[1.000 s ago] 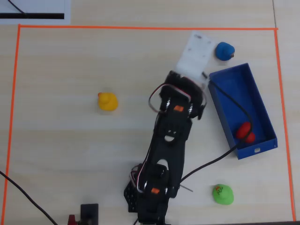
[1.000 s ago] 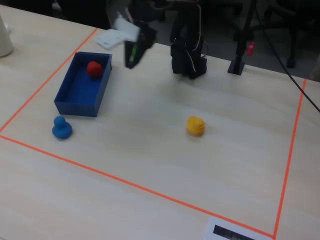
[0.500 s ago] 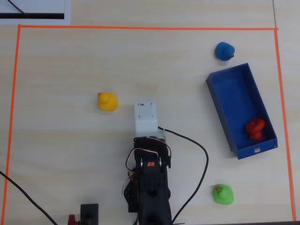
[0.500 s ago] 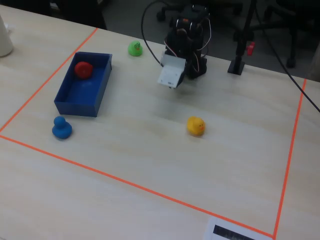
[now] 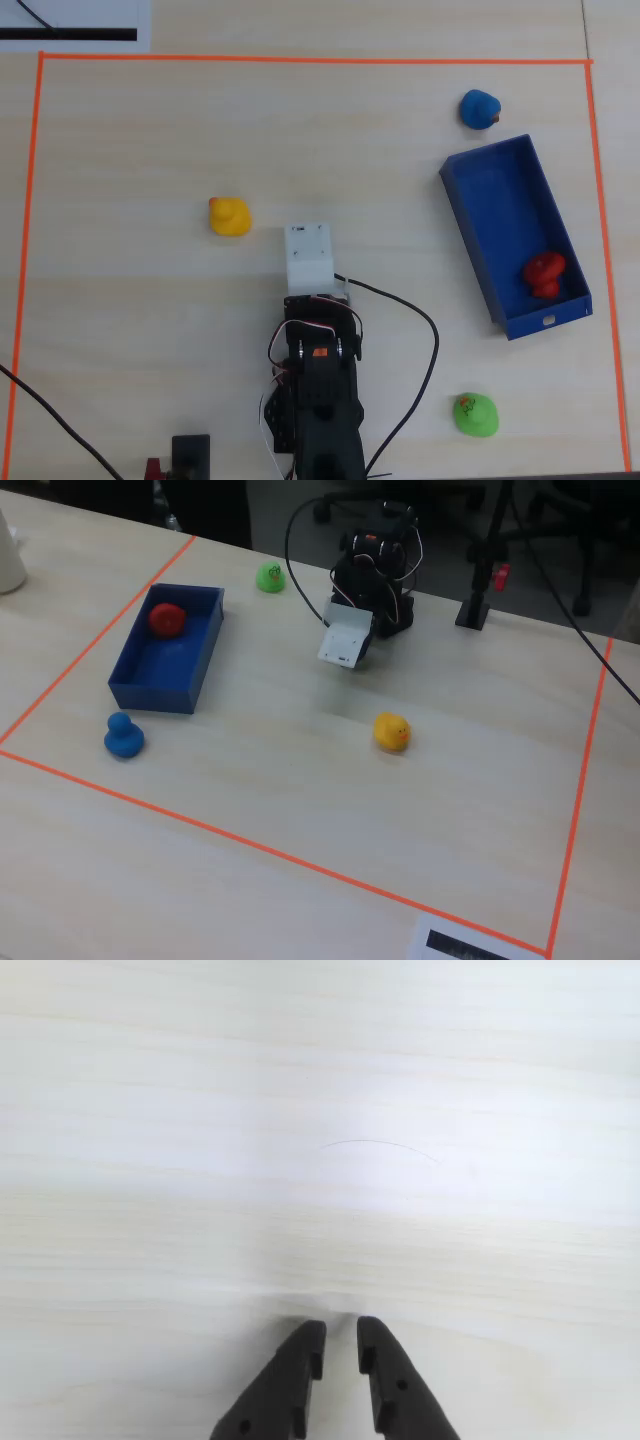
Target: Grasp red duck and put it into box.
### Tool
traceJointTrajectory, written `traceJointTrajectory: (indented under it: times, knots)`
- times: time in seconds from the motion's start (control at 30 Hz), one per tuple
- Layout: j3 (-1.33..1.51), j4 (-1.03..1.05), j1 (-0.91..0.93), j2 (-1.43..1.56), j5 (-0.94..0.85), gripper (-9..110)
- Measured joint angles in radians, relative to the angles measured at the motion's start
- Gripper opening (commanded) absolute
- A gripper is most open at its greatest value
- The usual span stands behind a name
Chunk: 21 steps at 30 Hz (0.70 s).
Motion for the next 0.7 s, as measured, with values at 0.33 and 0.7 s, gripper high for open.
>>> traceJointTrajectory:
  times: [0.33,0.7]
  knots:
    - [0.0,0.0,-0.017,0.0,0.0,1]
    - [0.0,0.0,-0.017,0.0,0.0,1]
